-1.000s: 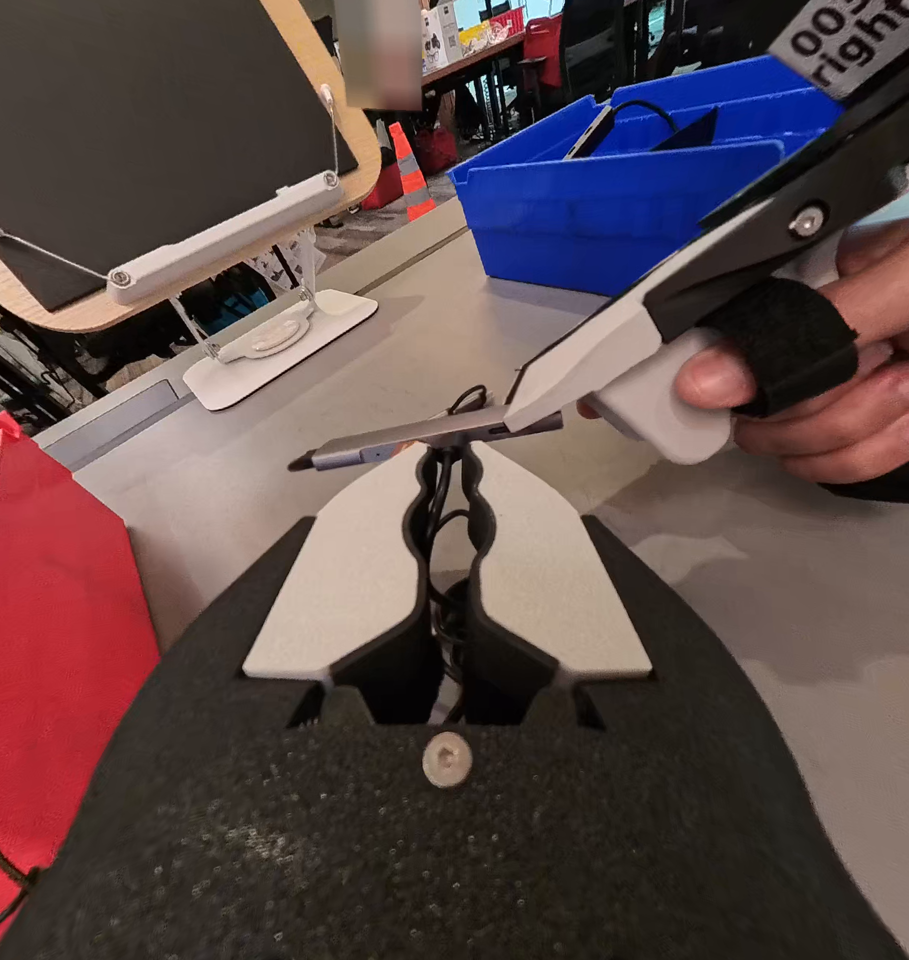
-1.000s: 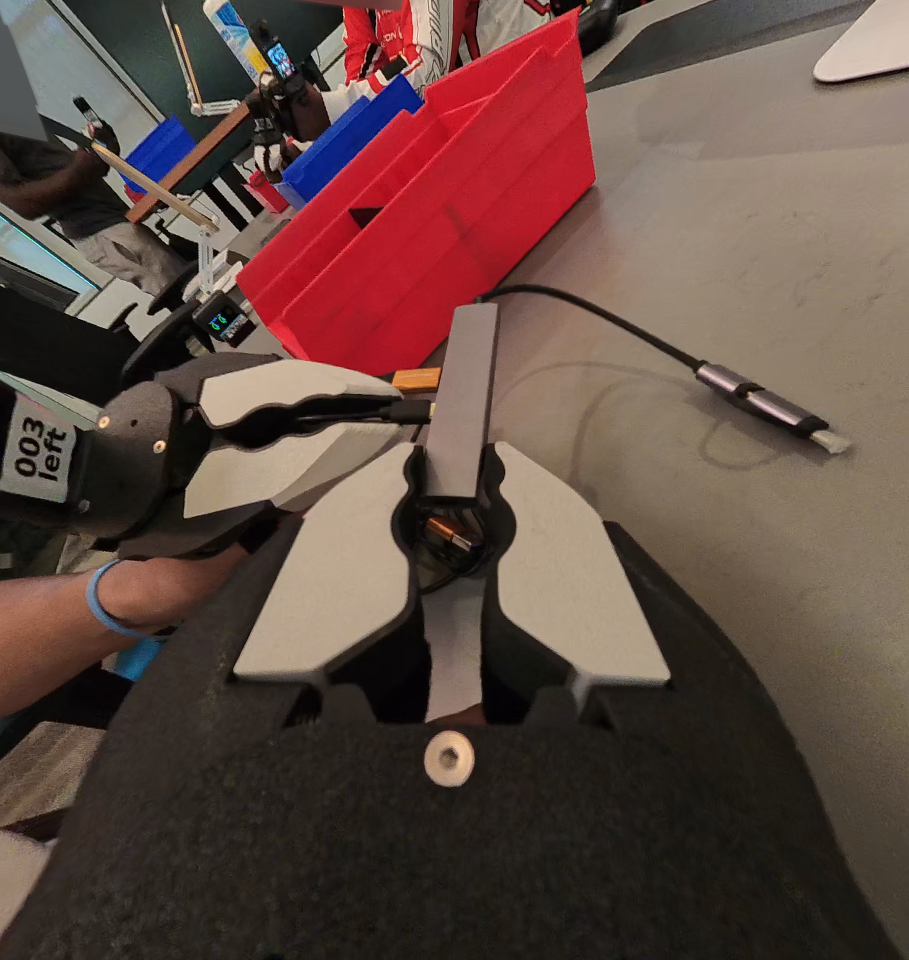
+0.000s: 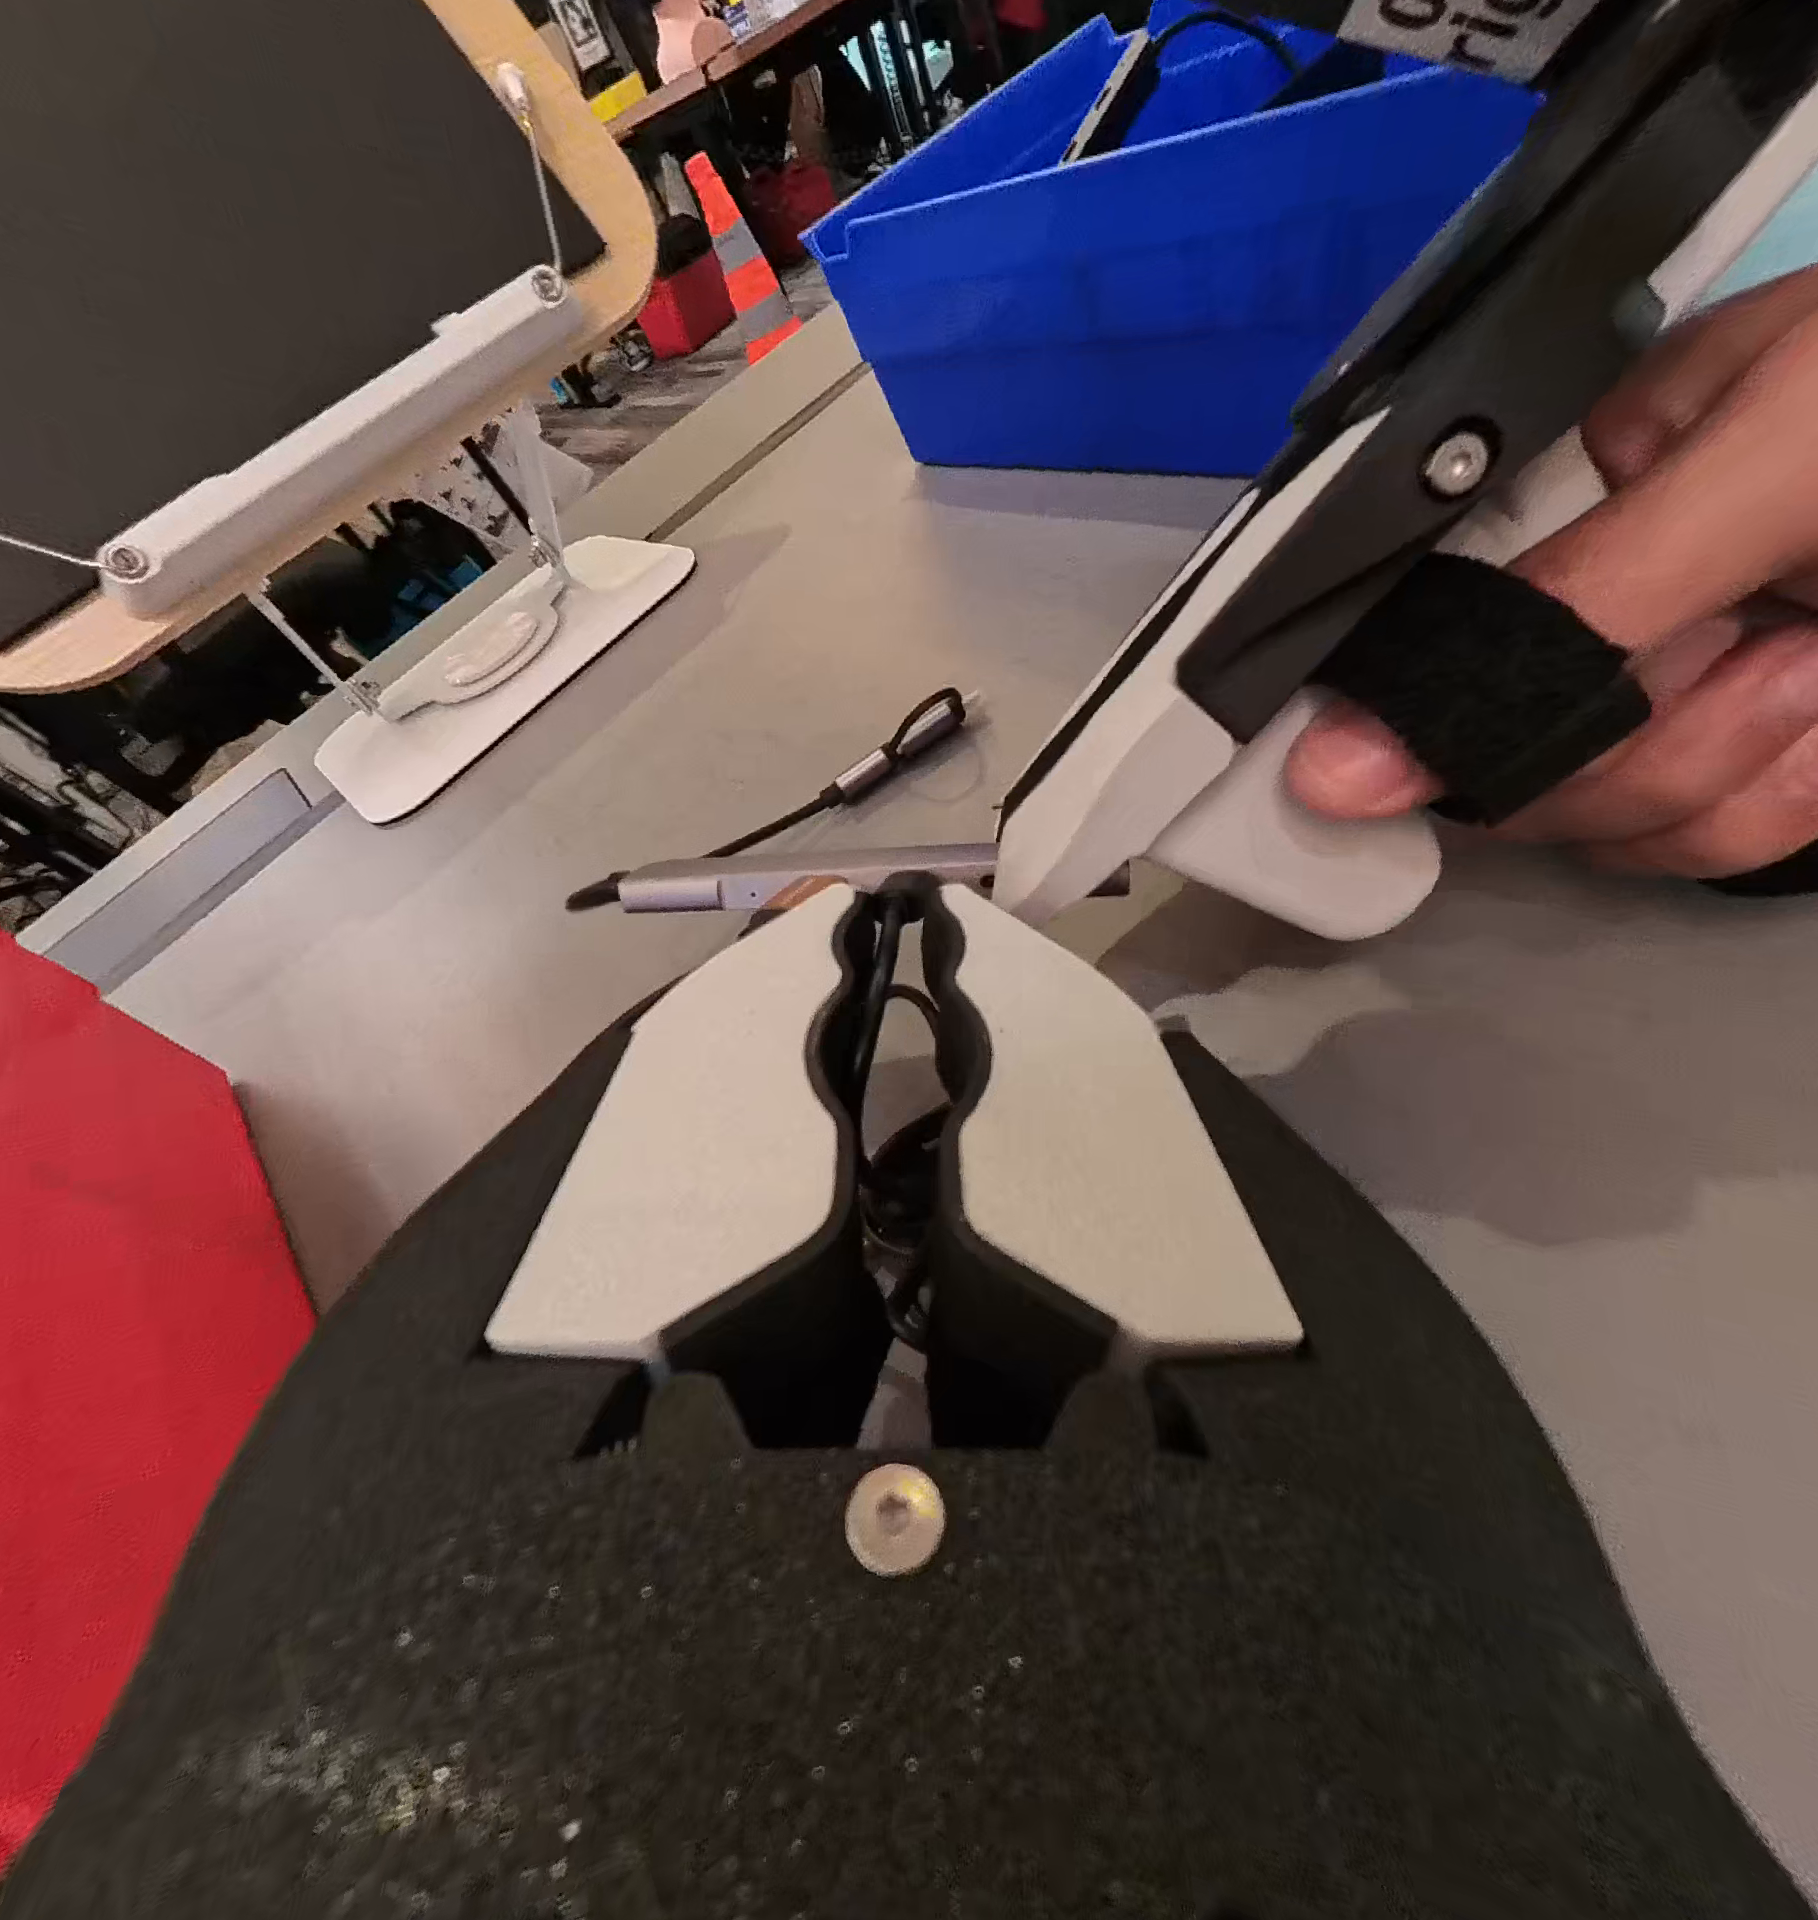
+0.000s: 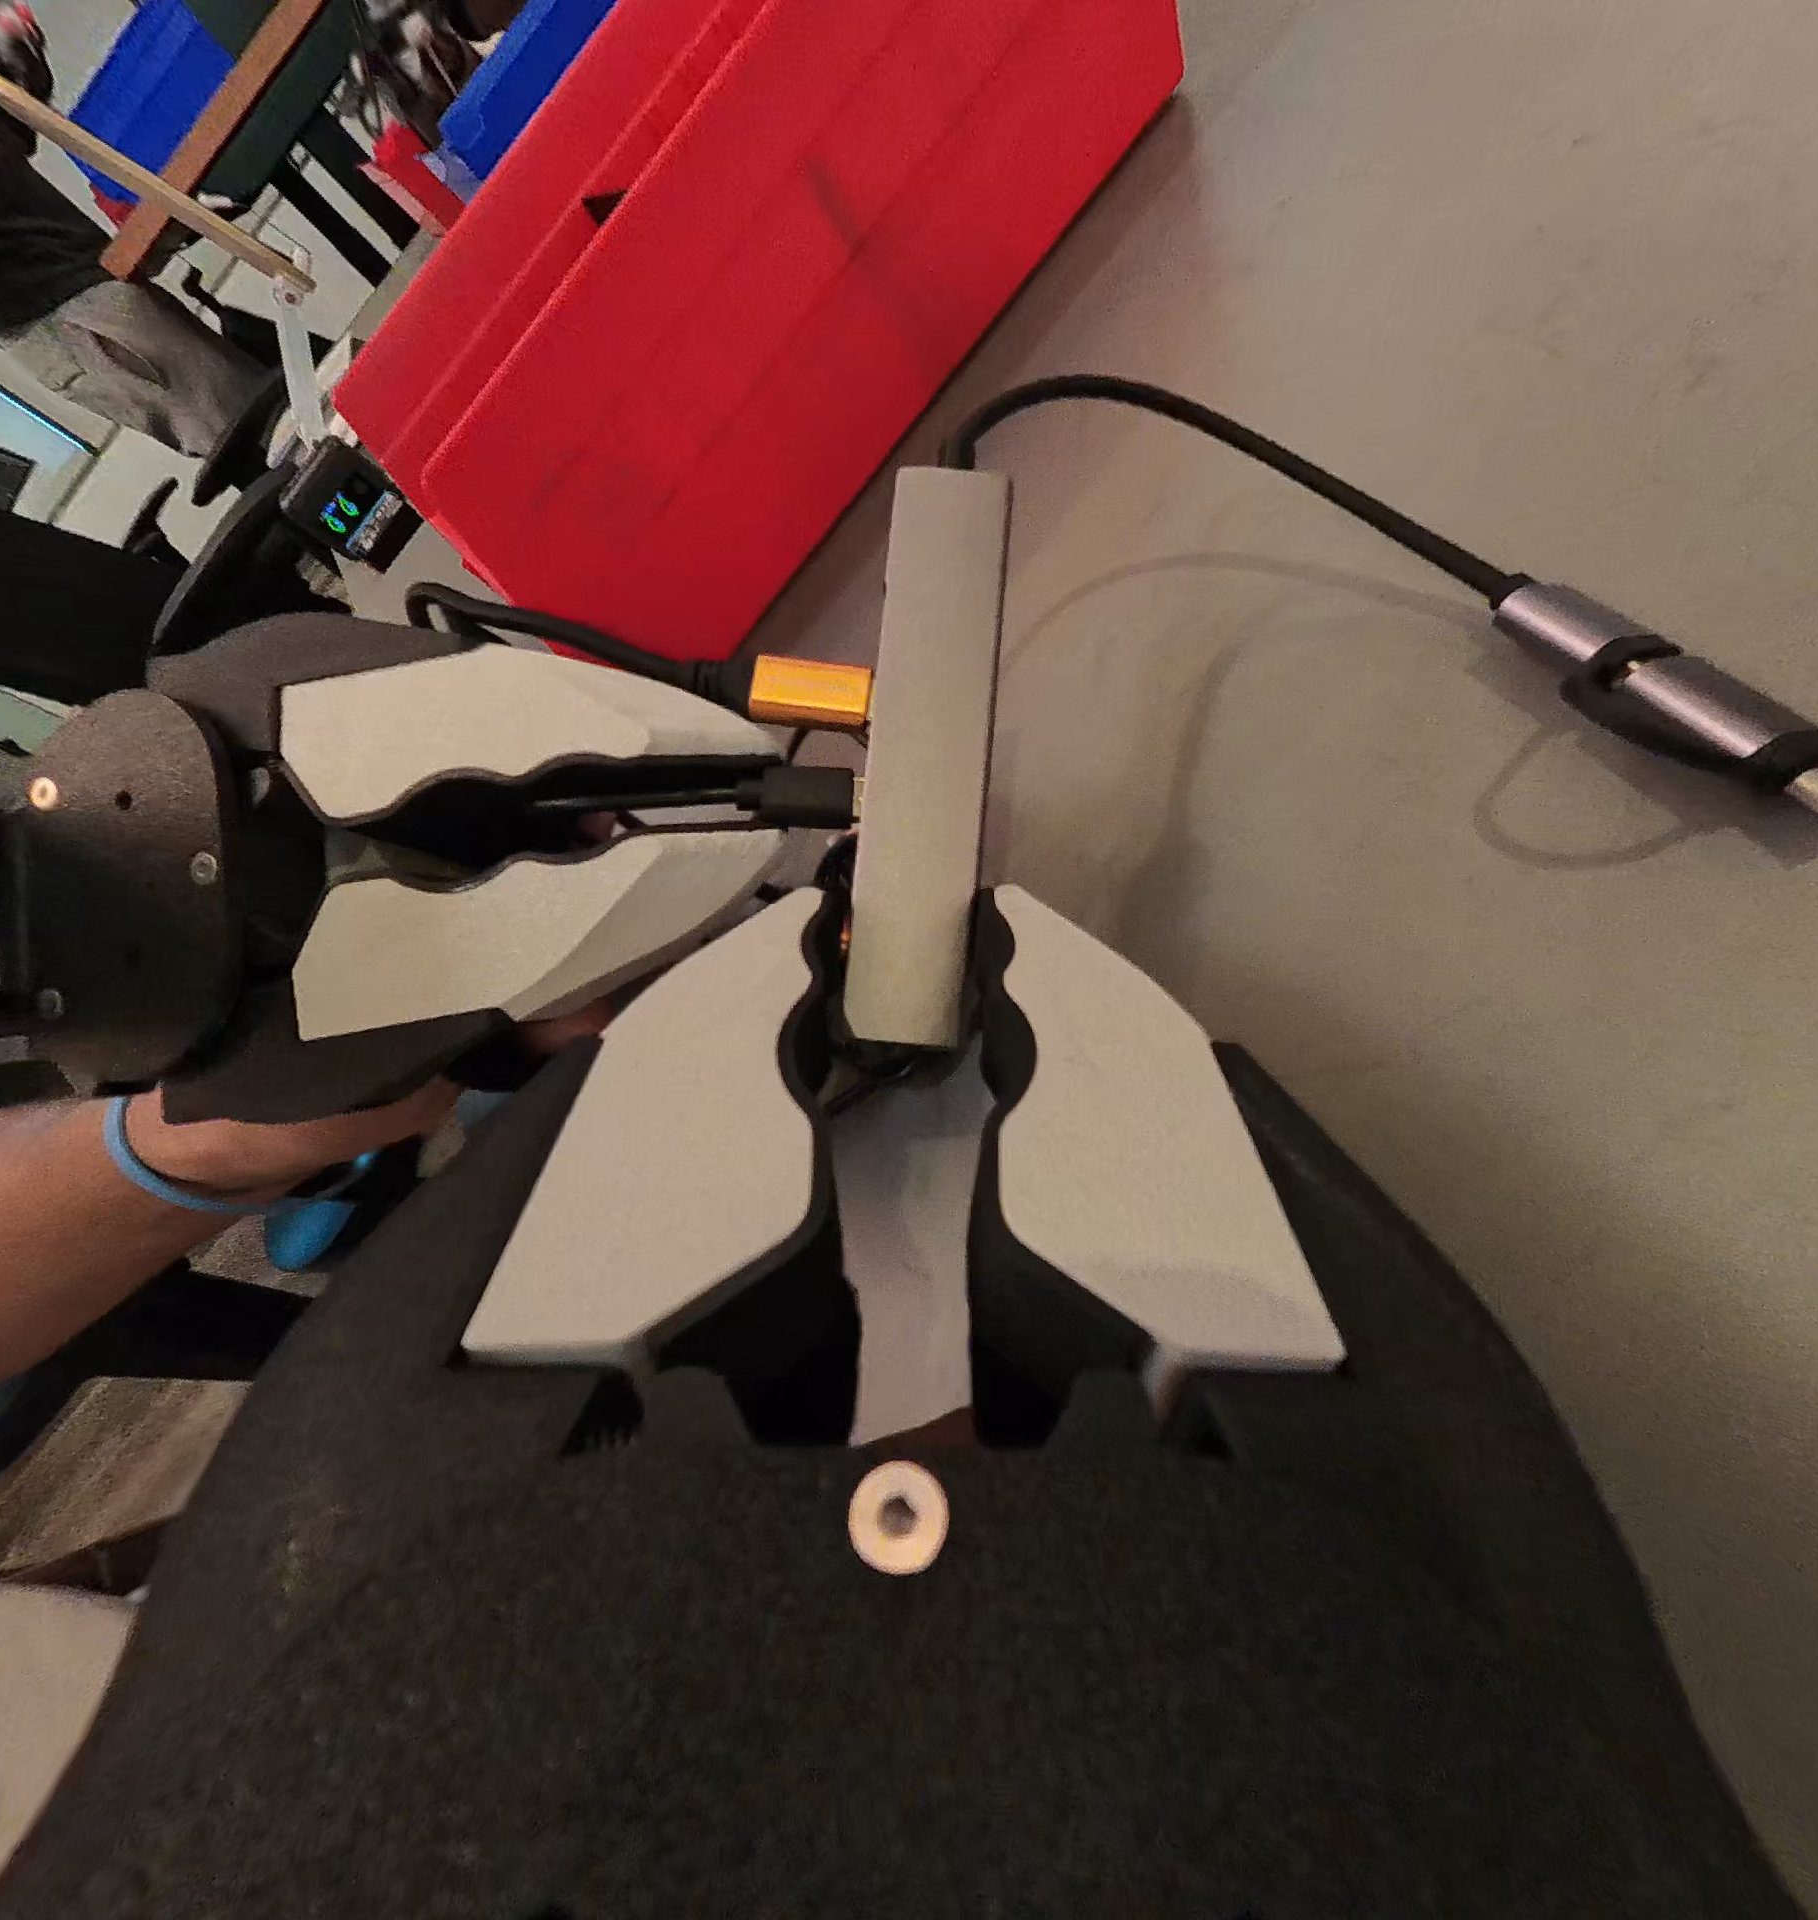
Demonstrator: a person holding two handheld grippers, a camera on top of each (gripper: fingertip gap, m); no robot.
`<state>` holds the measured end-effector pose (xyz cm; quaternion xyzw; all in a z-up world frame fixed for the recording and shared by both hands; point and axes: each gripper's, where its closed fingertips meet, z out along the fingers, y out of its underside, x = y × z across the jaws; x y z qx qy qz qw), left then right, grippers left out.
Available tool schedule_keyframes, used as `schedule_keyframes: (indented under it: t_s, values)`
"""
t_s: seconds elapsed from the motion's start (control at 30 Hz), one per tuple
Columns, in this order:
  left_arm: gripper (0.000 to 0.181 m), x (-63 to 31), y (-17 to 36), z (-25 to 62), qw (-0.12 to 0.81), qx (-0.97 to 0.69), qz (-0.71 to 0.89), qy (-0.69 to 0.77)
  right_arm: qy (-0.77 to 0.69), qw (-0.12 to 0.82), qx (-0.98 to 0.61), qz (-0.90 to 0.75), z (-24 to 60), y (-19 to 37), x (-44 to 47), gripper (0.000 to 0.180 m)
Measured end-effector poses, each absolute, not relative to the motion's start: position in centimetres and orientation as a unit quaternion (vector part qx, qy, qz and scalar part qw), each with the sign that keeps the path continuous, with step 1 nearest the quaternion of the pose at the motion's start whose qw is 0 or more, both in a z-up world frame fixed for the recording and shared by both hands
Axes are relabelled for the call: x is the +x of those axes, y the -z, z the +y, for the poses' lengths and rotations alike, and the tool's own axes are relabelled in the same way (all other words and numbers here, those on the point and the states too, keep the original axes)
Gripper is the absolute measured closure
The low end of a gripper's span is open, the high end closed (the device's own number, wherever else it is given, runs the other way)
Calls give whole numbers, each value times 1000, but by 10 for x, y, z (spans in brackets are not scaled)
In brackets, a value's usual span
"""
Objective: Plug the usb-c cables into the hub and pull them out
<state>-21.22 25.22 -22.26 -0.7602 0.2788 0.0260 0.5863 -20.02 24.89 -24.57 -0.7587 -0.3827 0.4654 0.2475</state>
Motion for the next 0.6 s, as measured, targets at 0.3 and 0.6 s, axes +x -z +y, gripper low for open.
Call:
schedule_keyframes:
  t_s: [0.3,0.6]
  values:
    - [171,-209,224,252,583,-761,285,0,-426,296,-731,-443,246,248,-196,155]
    - [172,-209,228,253,571,-770,285,2,-407,306,-726,-463,247,250,-195,155]
